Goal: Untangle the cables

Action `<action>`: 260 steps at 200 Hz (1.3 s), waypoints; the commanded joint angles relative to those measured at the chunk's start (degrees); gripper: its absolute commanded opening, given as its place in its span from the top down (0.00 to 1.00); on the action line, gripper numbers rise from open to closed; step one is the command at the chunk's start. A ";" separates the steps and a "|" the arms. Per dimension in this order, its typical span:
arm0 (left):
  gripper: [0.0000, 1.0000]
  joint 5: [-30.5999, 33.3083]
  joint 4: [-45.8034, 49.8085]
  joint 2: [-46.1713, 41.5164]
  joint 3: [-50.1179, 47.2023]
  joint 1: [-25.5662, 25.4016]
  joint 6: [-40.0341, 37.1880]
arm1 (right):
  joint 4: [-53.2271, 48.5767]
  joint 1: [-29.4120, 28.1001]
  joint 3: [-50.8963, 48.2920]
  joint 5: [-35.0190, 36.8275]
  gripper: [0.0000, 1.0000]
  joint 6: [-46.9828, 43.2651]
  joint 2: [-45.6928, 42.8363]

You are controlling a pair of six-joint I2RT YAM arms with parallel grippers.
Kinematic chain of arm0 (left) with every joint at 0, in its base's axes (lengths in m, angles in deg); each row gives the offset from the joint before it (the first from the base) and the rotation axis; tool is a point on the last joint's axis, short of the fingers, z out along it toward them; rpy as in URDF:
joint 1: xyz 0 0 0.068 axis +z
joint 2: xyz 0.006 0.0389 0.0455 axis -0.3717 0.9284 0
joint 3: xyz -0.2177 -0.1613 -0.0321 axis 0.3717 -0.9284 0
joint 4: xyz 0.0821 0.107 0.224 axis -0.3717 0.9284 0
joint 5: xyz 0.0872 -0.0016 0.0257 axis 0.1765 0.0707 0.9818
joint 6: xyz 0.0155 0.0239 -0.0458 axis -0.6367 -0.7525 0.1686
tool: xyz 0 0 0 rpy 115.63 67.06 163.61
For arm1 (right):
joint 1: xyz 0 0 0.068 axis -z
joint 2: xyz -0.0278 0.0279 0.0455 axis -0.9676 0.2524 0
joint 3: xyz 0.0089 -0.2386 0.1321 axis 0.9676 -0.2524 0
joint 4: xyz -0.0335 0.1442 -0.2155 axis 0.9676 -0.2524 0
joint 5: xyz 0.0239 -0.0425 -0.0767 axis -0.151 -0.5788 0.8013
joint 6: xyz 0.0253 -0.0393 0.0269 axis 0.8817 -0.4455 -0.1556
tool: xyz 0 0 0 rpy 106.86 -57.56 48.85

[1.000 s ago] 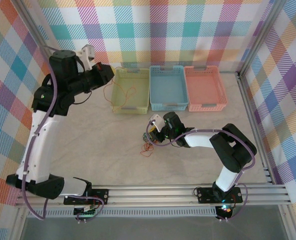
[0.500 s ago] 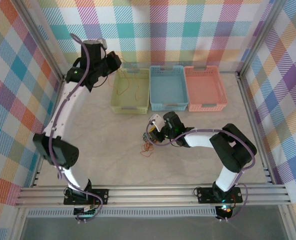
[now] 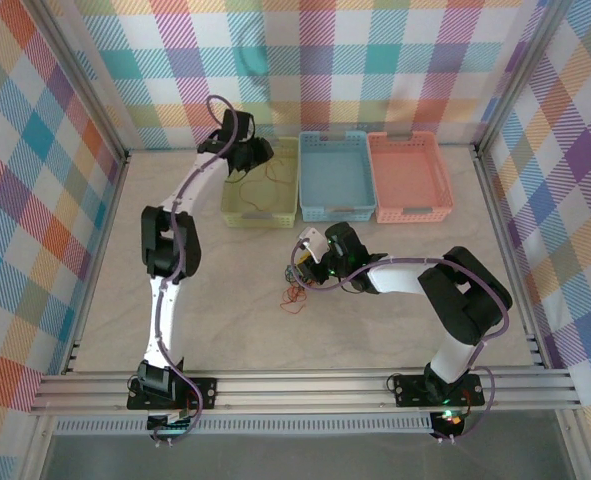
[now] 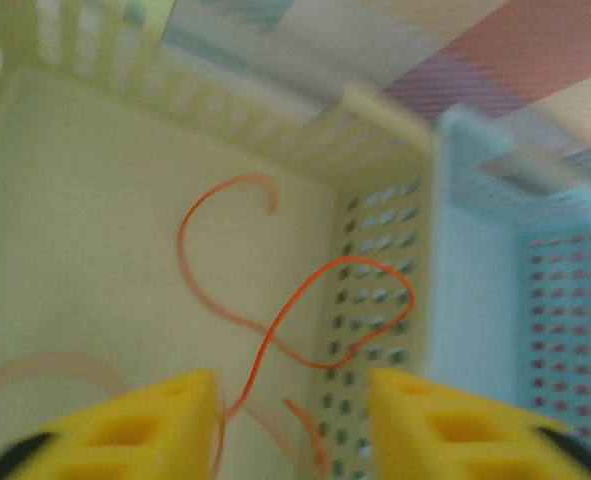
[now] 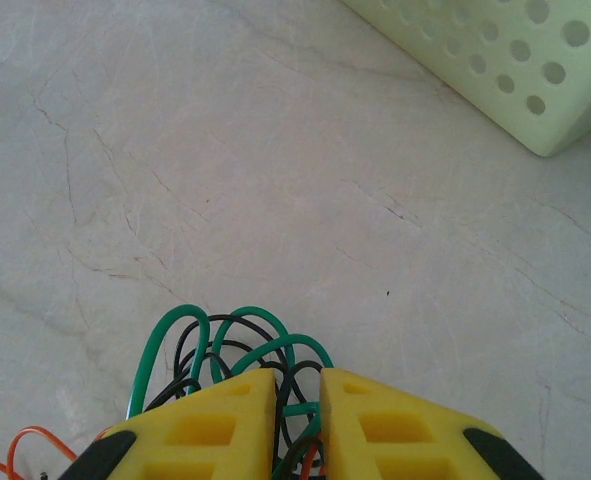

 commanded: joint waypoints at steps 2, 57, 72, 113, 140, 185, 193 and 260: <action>0.39 0.08 1.90 -4.70 0.03 0.30 -0.62 | -0.68 0.22 0.98 -0.30 0.79 -0.39 0.46; 0.32 -2.63 -3.07 -28.80 -24.93 -0.62 -0.26 | 1.79 0.22 -0.40 -0.15 0.80 0.47 -0.75; 0.29 -3.90 -5.74 -36.09 -34.72 -2.31 -0.12 | 4.60 0.46 -2.07 0.92 0.83 1.99 -2.38; 0.30 -10.06 -7.76 -46.15 -53.64 -7.15 2.87 | 11.21 0.71 -6.54 2.38 0.91 5.24 -6.83; 0.33 -10.08 -6.86 -48.31 -59.66 -10.77 0.81 | 13.17 0.84 -7.93 2.75 1.00 5.24 -8.03; 0.34 -13.76 -17.09 -47.90 -68.48 -13.96 0.88 | 16.49 1.10 -9.97 3.15 1.00 6.38 -9.41; 0.35 -14.54 -18.68 -47.12 -69.18 -14.18 0.97 | 16.50 1.16 -10.23 3.20 1.00 7.08 -9.70; 0.50 -15.54 -30.61 -48.54 -77.22 -14.40 1.78 | 18.42 1.61 -9.95 0.18 1.00 11.55 -11.05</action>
